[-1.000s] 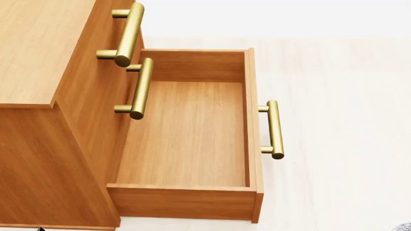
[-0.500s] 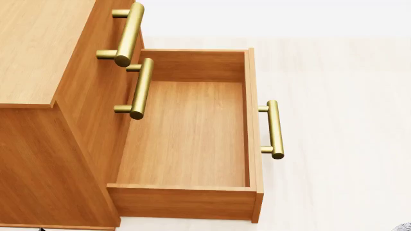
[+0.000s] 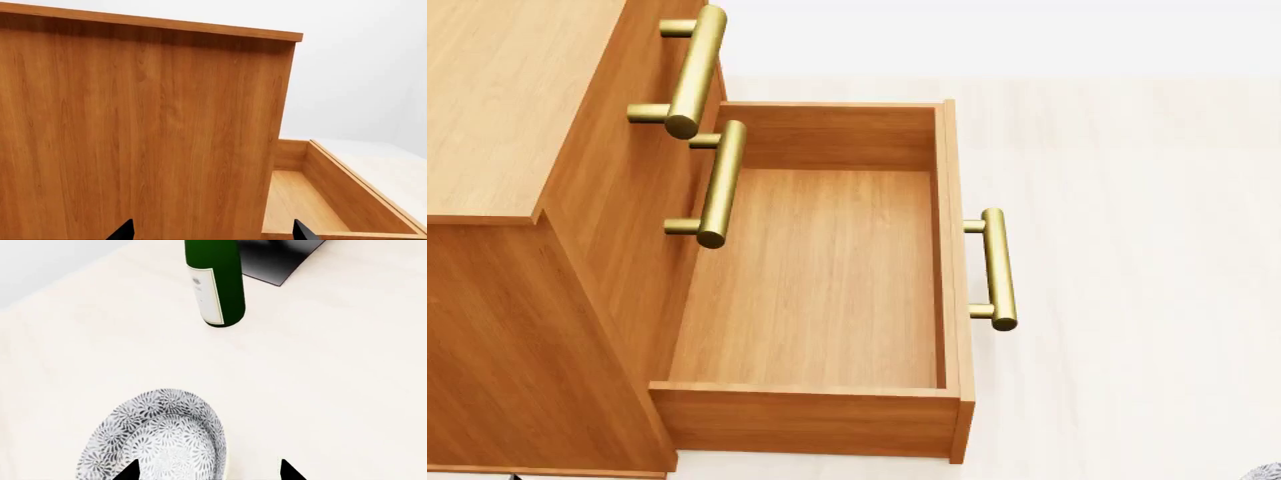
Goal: Put the bowl in the bottom drawer of the cabinet and close it.
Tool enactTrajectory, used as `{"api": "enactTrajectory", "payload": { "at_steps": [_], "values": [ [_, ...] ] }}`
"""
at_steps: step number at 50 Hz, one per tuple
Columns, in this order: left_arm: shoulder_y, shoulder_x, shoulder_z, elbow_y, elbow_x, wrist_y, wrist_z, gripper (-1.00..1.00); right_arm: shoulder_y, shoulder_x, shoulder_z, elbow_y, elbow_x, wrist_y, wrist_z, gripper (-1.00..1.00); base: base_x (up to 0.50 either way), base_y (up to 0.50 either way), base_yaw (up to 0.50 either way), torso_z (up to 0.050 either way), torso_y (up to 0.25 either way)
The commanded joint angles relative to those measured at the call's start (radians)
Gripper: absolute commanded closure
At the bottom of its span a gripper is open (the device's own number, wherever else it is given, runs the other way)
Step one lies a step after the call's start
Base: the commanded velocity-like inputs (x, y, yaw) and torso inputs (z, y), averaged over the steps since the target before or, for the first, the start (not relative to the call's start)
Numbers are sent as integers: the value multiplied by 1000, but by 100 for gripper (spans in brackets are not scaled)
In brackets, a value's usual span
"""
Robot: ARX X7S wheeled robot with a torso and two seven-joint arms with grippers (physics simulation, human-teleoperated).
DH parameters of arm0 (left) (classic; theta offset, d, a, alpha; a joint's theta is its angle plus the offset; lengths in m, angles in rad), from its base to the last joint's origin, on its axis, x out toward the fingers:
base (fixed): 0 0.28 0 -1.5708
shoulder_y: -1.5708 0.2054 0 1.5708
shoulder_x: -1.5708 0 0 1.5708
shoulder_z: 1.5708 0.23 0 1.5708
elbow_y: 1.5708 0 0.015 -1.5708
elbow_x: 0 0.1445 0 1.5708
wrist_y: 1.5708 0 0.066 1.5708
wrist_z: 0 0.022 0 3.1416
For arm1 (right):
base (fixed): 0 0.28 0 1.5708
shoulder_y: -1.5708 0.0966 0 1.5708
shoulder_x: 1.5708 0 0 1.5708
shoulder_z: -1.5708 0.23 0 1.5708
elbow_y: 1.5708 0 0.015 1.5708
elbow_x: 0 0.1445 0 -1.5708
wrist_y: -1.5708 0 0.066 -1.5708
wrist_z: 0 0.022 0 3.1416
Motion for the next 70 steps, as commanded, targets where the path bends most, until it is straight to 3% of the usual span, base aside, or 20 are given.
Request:
{"api": "enactTrajectory", "payload": {
  "at_steps": [1, 70],
  "values": [
    [0, -1, 2, -6, 1, 6, -1, -100, 21, -5, -29, 61, -30, -25, -50, -100, 0, 0, 0, 0, 0],
    [-4, -14, 11, -23, -8, 22, -11, -100, 203, -78, -85, 327, -57, -91, -30, -100, 0, 0, 0, 0, 0]
  ]
}}
